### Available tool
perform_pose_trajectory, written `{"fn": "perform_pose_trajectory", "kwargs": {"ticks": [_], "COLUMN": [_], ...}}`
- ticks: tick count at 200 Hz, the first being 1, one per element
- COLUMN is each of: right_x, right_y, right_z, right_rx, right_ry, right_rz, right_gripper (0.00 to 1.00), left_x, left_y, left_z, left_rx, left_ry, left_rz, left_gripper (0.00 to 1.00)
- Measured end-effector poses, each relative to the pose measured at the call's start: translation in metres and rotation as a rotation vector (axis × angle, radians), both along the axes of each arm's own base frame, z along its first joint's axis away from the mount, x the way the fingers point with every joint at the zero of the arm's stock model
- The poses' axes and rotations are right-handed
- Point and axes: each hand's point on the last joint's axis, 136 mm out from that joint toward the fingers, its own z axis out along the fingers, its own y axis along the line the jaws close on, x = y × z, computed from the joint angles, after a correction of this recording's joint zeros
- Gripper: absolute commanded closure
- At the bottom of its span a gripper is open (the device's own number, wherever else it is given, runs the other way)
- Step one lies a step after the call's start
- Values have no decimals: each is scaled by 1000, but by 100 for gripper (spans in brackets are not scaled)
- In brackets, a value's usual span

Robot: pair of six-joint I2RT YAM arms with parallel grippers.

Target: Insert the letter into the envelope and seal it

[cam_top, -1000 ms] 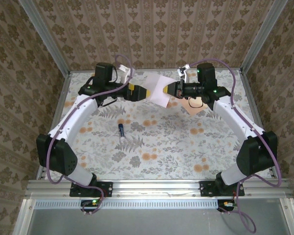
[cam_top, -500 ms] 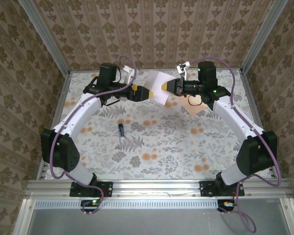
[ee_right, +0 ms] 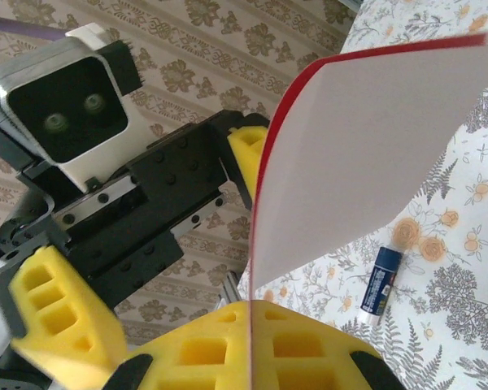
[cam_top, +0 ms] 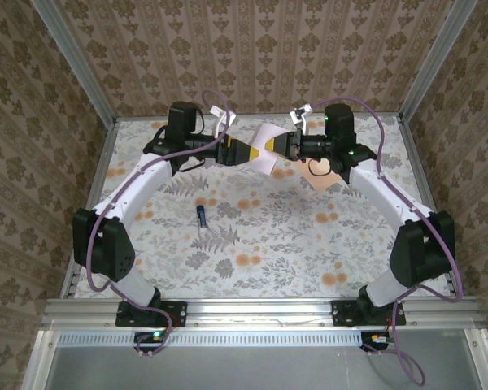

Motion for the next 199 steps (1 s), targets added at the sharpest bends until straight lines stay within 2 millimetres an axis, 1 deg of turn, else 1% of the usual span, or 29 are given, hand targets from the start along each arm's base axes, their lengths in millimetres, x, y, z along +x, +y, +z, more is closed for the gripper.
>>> {"fn": "perform_pose_trajectory", "kwargs": {"ticks": [25, 50, 87, 119, 164, 199], "right_x": [2, 4, 6, 7, 5, 5], "right_y": [2, 4, 5, 8, 10, 9], "right_z": [-2, -1, 1, -4, -18, -24], "right_rx": [4, 13, 20, 18, 10, 5], "right_ry": [2, 0, -11, -5, 18, 29], "right_rz": [2, 2, 2, 7, 10, 6], "right_gripper": [100, 100, 100, 100, 100, 100], "left_x": [-5, -4, -5, -5, 1, 9], "left_y": [-4, -5, -5, -5, -2, 4], "left_z": [3, 4, -1, -5, 0, 9], "left_rx": [-12, -23, -27, -27, -60, -98], "left_ry": [6, 13, 36, 60, 75, 81], "left_rz": [-19, -20, -19, -16, 6, 25], "left_gripper": [1, 2, 3, 5, 12, 26]}}
